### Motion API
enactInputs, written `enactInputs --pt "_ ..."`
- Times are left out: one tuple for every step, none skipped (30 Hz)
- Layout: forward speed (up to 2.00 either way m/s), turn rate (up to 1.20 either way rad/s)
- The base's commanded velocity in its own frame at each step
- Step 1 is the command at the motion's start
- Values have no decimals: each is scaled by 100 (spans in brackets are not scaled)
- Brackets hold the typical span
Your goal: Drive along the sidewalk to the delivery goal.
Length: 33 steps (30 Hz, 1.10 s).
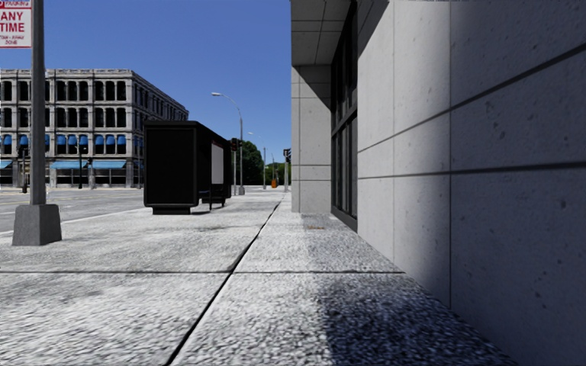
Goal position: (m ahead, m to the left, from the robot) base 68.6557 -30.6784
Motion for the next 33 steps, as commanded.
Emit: enactInputs --pt "200 20" --pt "200 20" --pt "200 20" --pt "200 20" --pt "200 20" --pt "200 20" --pt "200 20" --pt "200 20" --pt "200 20" --pt "200 20" --pt "200 20" --pt "200 20" --pt "200 20" --pt "200 20" --pt "200 21" --pt "200 23" --pt "200 23" --pt "200 27" --pt "200 29" --pt "200 29" --pt "200 30" --pt "200 30" --pt "200 30" --pt "200 30" --pt "200 30" --pt "200 30" --pt "200 30" --pt "200 30" --pt "200 30" --pt "200 30" --pt "200 30" --pt "200 30" --pt "200 30"
